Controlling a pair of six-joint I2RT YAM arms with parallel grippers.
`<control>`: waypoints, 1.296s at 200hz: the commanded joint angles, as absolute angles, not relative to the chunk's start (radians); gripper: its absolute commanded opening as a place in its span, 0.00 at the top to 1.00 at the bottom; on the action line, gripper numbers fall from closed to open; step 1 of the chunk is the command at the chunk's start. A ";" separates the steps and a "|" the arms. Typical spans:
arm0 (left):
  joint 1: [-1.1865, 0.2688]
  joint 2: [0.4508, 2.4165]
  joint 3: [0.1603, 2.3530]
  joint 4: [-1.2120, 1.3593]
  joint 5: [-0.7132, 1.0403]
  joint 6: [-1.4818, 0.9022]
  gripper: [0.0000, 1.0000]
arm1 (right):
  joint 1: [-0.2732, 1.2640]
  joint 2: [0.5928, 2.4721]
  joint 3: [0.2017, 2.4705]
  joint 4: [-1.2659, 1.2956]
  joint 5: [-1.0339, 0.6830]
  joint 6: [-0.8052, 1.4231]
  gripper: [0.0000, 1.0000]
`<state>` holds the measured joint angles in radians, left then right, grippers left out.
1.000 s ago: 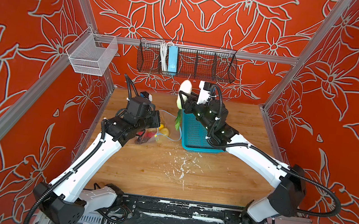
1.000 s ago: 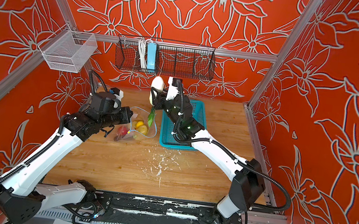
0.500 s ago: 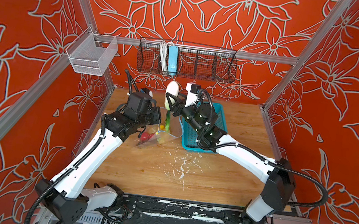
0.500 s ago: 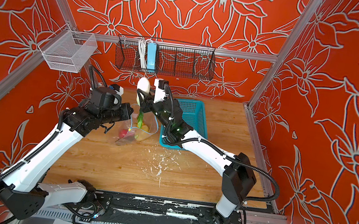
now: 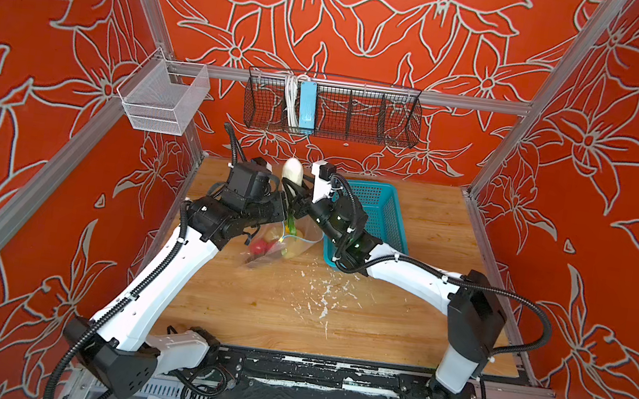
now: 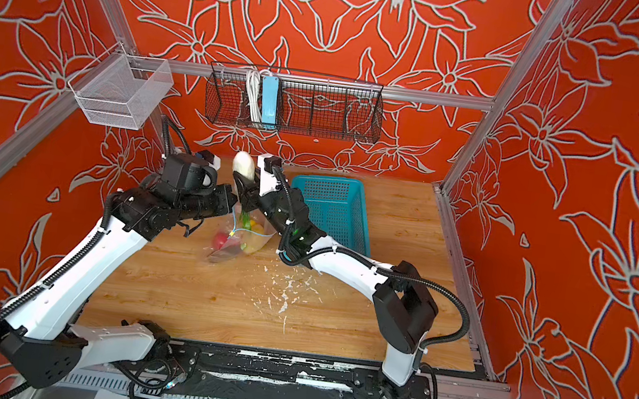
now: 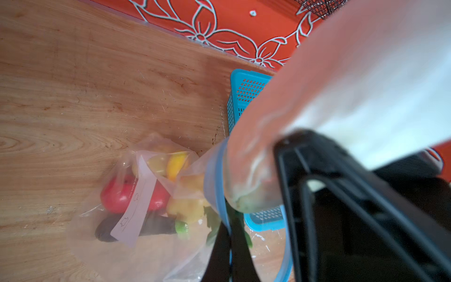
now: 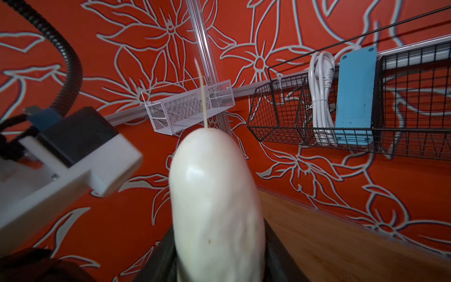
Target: Place the food in the zip-top bag and seal the zipper
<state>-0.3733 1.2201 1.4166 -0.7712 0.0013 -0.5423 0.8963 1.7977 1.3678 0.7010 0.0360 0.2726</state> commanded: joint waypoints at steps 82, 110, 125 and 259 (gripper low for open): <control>-0.376 1.281 1.536 -0.815 -0.062 -0.496 1.00 | 0.908 1.674 1.192 0.725 0.000 0.239 0.67; -0.376 1.281 1.546 -0.813 -0.077 -0.487 1.00 | 0.910 1.666 1.174 0.685 -0.032 0.240 0.67; -0.376 1.280 1.546 -0.809 -0.081 -0.476 1.00 | 0.911 1.666 1.173 0.655 -0.061 0.242 0.66; -0.376 1.263 1.550 -0.773 -0.072 -0.459 1.00 | 0.911 1.749 1.275 0.284 -0.118 0.165 0.61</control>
